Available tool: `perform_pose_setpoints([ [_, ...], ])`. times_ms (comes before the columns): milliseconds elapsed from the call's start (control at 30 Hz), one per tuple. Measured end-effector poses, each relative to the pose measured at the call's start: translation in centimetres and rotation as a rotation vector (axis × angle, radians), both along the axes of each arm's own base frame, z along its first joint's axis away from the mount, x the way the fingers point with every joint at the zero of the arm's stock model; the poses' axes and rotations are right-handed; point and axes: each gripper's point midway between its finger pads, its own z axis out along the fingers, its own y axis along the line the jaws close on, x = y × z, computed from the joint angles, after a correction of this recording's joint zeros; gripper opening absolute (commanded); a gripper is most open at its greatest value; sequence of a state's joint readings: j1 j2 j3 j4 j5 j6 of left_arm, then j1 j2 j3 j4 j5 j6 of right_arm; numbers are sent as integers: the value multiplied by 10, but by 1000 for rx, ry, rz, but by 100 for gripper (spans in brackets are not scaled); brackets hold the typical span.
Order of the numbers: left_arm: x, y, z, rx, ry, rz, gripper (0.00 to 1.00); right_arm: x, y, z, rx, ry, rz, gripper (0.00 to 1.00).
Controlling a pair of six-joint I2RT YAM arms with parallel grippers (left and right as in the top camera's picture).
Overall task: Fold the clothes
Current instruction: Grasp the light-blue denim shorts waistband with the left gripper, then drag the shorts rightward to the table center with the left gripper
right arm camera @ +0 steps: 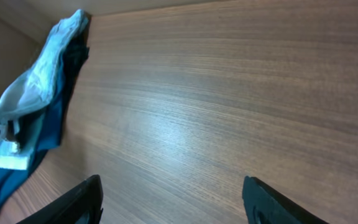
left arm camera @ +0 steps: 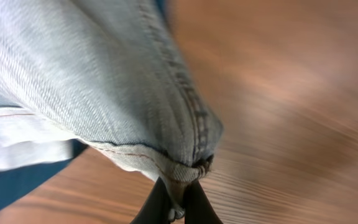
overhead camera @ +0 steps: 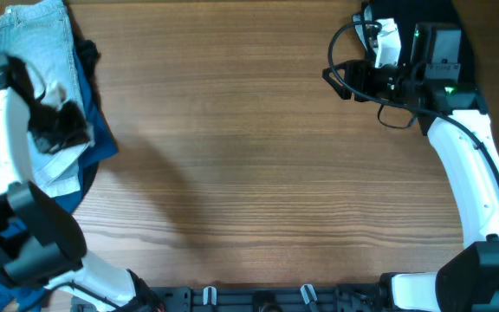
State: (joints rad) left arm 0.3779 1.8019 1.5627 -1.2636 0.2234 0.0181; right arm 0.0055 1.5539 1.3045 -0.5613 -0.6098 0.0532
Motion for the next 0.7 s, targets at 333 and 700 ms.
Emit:
perform_pose_setpoints([
  [333, 59, -182, 42, -52, -319, -476, 4, -7, -72, 20, 68, 44, -244, 67],
  [700, 50, -376, 92, -255, -639, -767, 4, -26, -119, 29, 83, 73, -383, 67],
])
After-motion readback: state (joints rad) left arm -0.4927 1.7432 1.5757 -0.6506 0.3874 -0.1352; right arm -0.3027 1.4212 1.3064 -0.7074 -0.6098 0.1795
